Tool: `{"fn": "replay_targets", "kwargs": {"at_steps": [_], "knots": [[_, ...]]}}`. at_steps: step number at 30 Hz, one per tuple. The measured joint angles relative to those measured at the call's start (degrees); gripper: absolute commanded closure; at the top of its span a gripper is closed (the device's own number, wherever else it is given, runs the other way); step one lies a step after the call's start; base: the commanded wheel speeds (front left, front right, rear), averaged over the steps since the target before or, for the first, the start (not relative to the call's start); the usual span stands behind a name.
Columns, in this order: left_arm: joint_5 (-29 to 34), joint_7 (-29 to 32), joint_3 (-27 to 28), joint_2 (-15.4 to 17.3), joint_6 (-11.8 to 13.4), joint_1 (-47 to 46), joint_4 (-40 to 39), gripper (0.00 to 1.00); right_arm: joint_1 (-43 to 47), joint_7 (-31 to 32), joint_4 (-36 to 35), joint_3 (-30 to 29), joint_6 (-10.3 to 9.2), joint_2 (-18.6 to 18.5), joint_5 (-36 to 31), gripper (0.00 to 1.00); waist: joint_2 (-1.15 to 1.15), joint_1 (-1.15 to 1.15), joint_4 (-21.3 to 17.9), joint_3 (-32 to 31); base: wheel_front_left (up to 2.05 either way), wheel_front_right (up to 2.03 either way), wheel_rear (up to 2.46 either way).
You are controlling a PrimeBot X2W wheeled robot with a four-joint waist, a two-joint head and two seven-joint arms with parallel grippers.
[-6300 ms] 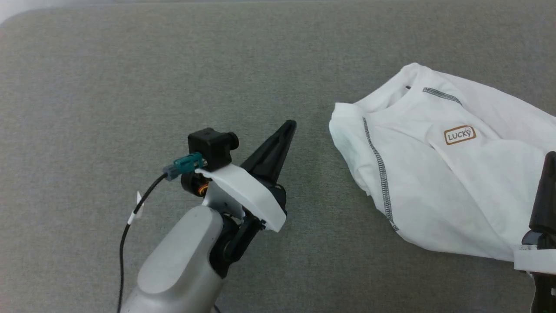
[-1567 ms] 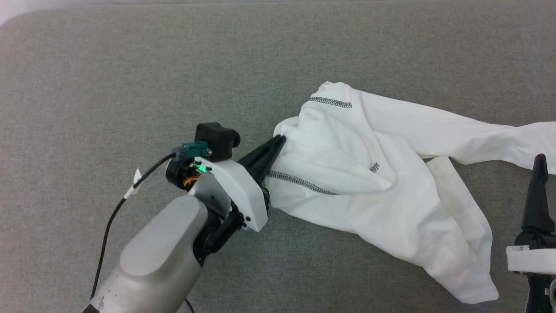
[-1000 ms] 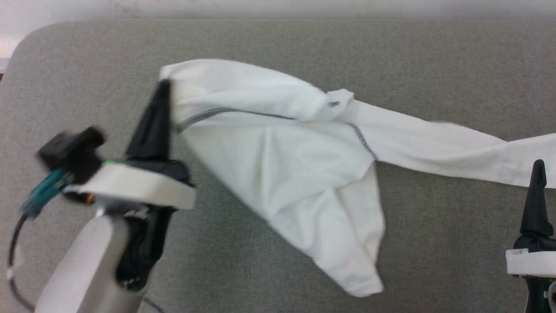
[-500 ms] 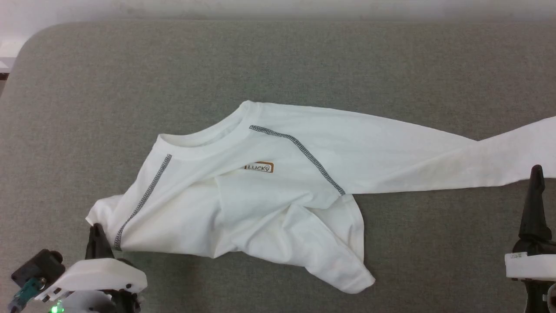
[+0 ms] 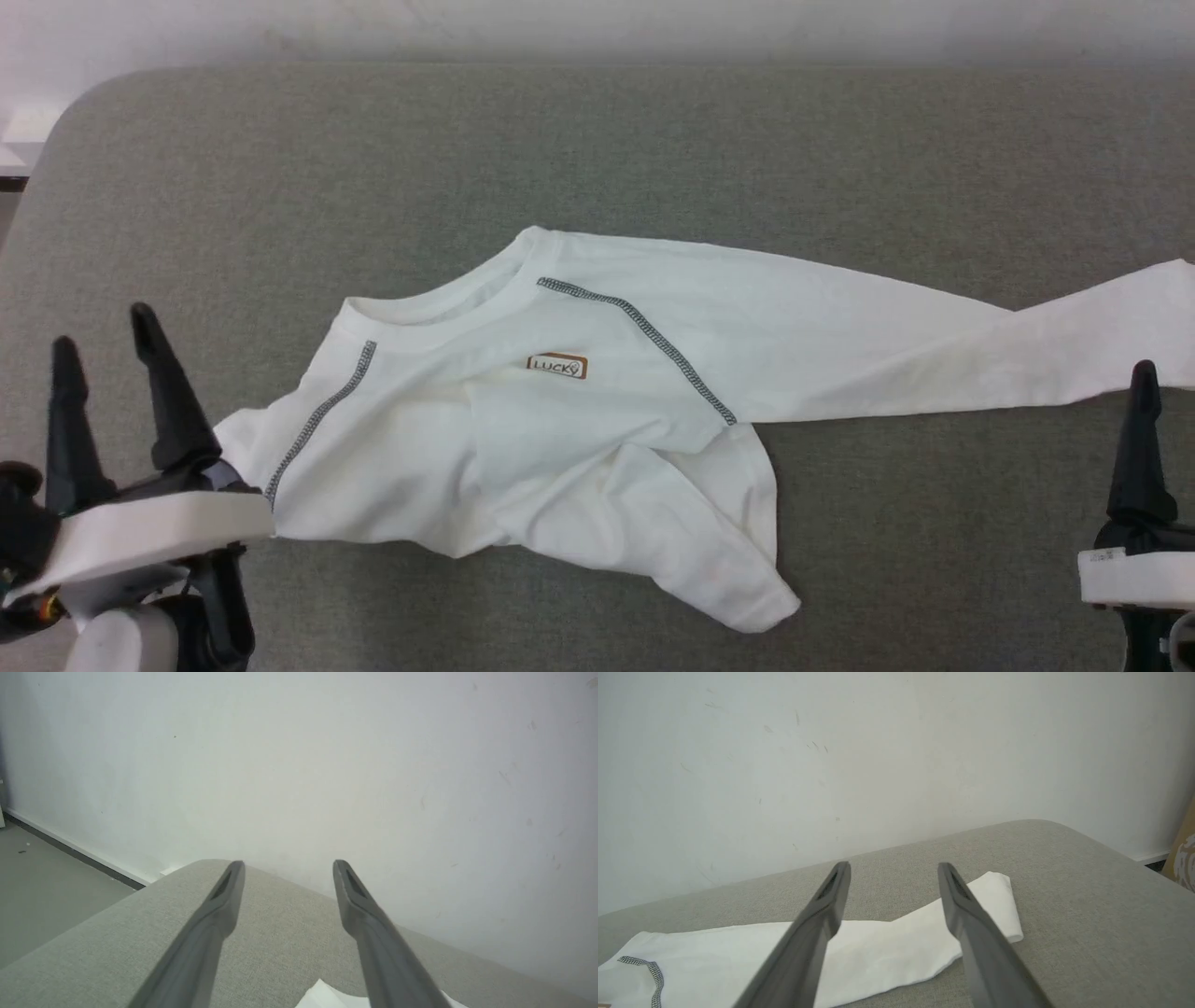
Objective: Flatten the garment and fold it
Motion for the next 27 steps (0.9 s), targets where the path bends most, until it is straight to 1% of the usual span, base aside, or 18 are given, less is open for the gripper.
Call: {"fn": "replay_targets", "kwargs": {"at_steps": [2, 4, 7, 11, 16, 18, 22, 27], "knots": [[4.19, 0.0, 1.62, -1.65, -0.42, 1.21, -1.0, 0.0, 0.3, 0.0, 0.23, 0.18, 0.0, -0.01, 0.14, 0.0, 0.0, 0.0, -0.35, -0.08, 0.0, 0.0, 0.0], [9.03, 0.0, 1.88, -2.26, -1.49, 3.53, -1.09, 0.0, 0.5, -0.01, 0.53, 0.49, 0.0, -0.01, 0.19, 0.0, 0.0, 0.0, -0.73, -0.16, 0.0, 0.0, 0.0], [13.61, 0.0, 1.74, -4.38, -3.86, 6.66, -1.11, 0.0, 0.87, -0.03, 0.98, 1.27, 0.0, -0.01, 0.59, 0.0, 0.0, 0.0, -1.25, -0.31, 0.0, 0.0, 0.0], [15.63, 0.0, 2.26, -8.28, -6.87, 8.73, 0.3, 0.0, 1.6, -0.13, 1.62, 1.79, 0.0, -0.02, 0.77, 0.0, 0.0, 0.0, -1.28, -0.67, 0.0, 0.0, 0.0], [17.51, 0.0, 3.88, -10.15, -10.18, 9.32, 1.12, 0.0, 1.66, -0.19, 1.27, 2.92, 0.0, -0.02, -0.23, 0.0, 0.0, 0.0, -0.53, -1.27, 0.0, 0.0, 0.0], [18.0, 0.0, 4.48, -10.63, -11.26, 9.3, 1.61, 0.0, 1.52, 0.85, 0.57, 3.71, 0.0, -0.01, -1.46, 0.0, 0.0, 0.0, -0.13, -1.45, 0.0, 0.0, 0.0], [18.41, 0.0, 5.36, -11.55, -13.01, 9.16, 2.2, 0.0, -0.43, 5.67, -0.65, 6.37, 0.0, -0.01, -4.69, 0.0, 0.0, 0.0, 0.63, -1.53, 0.0, 0.0, 0.0], [18.37, 0.0, 5.64, -12.49, -14.83, 7.8, 3.34, 0.0, -5.95, 15.85, 0.38, 9.25, 0.0, -0.01, -8.34, 0.0, 0.0, 0.0, 1.37, -0.62, 0.0, 0.0, 0.0]]}}
